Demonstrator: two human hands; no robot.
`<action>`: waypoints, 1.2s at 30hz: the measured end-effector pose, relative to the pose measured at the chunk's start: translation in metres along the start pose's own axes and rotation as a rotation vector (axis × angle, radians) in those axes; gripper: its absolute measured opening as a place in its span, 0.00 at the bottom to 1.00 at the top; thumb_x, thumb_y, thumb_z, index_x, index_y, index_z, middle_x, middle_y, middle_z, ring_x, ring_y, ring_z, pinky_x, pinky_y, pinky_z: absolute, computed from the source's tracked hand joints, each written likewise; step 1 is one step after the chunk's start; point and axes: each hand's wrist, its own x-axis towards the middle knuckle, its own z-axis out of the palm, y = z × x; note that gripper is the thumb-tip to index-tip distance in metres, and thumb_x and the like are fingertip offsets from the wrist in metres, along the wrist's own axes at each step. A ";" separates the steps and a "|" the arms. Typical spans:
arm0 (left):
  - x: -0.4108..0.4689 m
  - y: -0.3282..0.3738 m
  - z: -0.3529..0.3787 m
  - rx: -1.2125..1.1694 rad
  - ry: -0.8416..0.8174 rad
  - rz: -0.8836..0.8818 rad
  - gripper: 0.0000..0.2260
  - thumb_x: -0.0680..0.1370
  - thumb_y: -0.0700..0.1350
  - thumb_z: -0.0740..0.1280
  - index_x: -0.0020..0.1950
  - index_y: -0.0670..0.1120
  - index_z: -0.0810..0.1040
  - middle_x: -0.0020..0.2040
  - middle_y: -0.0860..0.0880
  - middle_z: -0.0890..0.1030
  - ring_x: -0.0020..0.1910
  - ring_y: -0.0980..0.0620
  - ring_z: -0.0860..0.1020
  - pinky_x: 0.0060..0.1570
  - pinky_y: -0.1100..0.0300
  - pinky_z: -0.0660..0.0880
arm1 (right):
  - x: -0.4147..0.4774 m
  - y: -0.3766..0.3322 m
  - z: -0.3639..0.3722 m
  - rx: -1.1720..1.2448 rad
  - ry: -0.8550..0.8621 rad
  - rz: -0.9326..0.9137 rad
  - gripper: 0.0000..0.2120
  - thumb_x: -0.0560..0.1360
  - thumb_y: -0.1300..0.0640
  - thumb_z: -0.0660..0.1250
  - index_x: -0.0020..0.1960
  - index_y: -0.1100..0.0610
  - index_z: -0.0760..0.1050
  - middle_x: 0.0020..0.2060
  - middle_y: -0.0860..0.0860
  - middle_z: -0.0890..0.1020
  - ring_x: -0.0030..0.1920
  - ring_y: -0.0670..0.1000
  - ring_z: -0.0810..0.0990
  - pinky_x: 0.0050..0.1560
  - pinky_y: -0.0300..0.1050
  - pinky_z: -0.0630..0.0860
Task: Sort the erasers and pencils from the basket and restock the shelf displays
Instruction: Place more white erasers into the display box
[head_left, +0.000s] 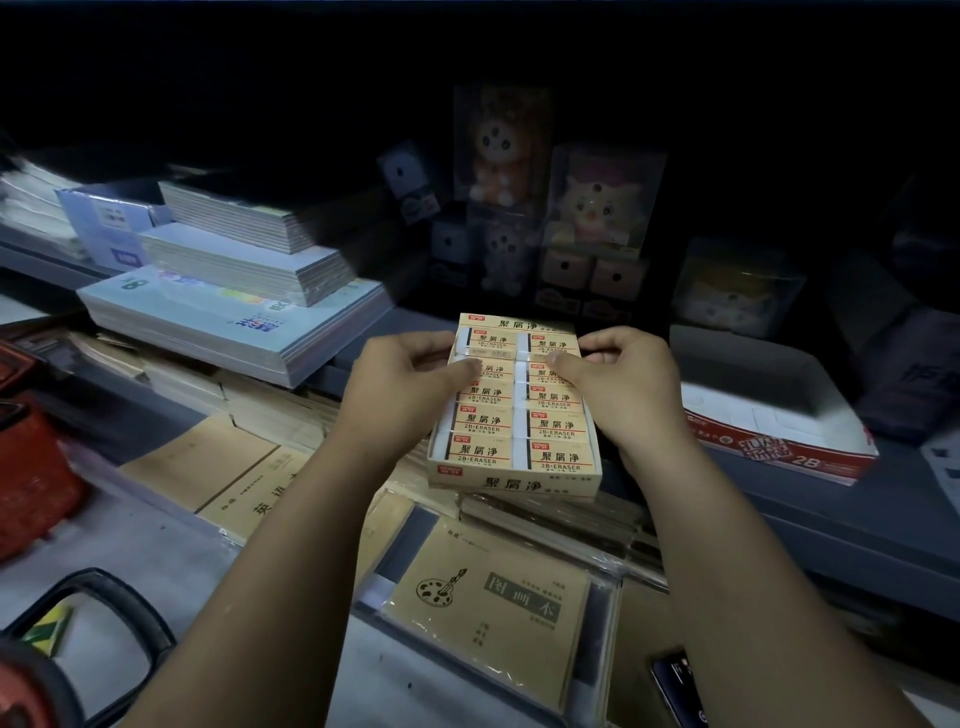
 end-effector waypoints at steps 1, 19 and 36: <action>-0.003 0.000 0.000 -0.009 -0.008 -0.001 0.11 0.79 0.40 0.71 0.61 0.48 0.83 0.47 0.52 0.88 0.43 0.53 0.87 0.39 0.58 0.84 | -0.002 -0.001 -0.001 0.004 0.000 0.005 0.13 0.73 0.55 0.77 0.54 0.56 0.79 0.40 0.46 0.83 0.41 0.49 0.86 0.48 0.55 0.84; -0.048 -0.006 -0.020 -0.215 -0.145 -0.047 0.14 0.78 0.41 0.72 0.63 0.44 0.82 0.53 0.46 0.87 0.53 0.48 0.86 0.57 0.50 0.80 | -0.042 -0.011 -0.029 0.031 -0.129 0.089 0.02 0.75 0.59 0.74 0.46 0.57 0.84 0.42 0.48 0.87 0.48 0.47 0.85 0.53 0.45 0.80; -0.068 -0.014 -0.031 -0.193 -0.323 0.004 0.32 0.72 0.29 0.74 0.73 0.48 0.74 0.60 0.49 0.85 0.60 0.53 0.83 0.53 0.63 0.80 | -0.065 -0.002 -0.053 -0.062 -0.546 -0.083 0.32 0.48 0.42 0.83 0.52 0.32 0.80 0.61 0.47 0.82 0.59 0.49 0.83 0.66 0.55 0.76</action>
